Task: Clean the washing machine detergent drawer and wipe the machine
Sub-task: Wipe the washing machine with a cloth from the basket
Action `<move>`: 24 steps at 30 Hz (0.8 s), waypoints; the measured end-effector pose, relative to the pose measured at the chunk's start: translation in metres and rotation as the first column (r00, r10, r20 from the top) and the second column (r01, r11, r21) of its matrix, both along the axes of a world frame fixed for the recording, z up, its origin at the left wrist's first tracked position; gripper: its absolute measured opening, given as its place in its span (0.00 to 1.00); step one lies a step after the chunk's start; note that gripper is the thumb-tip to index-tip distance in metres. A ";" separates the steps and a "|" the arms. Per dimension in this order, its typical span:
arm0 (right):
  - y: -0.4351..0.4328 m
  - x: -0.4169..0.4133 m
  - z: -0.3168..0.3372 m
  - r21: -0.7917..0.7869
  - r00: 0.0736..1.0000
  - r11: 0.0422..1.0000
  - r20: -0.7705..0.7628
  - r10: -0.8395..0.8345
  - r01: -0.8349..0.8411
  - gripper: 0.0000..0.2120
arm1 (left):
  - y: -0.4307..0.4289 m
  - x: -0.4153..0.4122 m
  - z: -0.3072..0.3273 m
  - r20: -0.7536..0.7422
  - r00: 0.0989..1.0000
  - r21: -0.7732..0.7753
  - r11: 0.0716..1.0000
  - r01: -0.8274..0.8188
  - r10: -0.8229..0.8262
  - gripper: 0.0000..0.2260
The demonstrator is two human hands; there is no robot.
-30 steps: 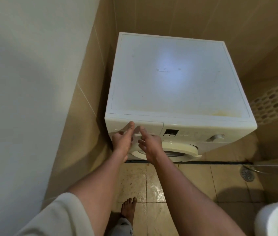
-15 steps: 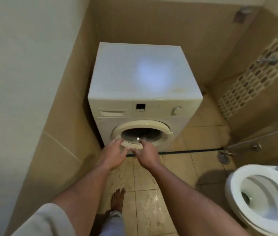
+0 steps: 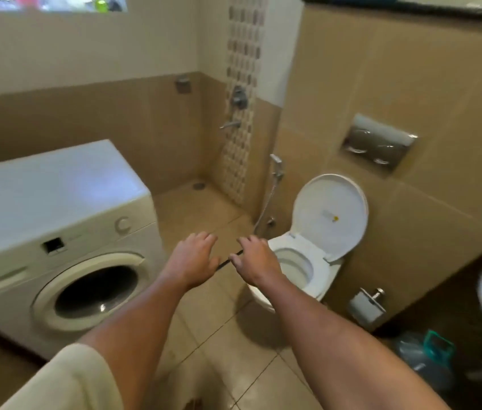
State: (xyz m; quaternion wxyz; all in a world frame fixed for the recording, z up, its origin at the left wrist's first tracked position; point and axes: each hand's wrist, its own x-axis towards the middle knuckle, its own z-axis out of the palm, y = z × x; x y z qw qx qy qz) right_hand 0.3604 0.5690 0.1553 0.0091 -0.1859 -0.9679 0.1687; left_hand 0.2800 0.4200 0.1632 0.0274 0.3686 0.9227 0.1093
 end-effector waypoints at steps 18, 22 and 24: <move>0.290 -0.051 0.282 0.434 0.886 0.786 -0.352 -0.303 0.441 0.25 | 0.325 -0.140 0.253 -0.556 0.697 0.094 0.798 0.595 -0.454 0.22; 0.328 -0.098 0.347 0.514 0.875 0.732 -0.421 -0.238 0.447 0.27 | 0.372 -0.195 0.326 -0.671 0.601 0.097 0.752 0.651 -0.434 0.21; 0.345 -0.123 0.373 0.568 0.882 0.698 -0.426 -0.204 0.436 0.27 | 0.390 -0.222 0.358 -0.727 0.549 0.089 0.737 0.670 -0.412 0.20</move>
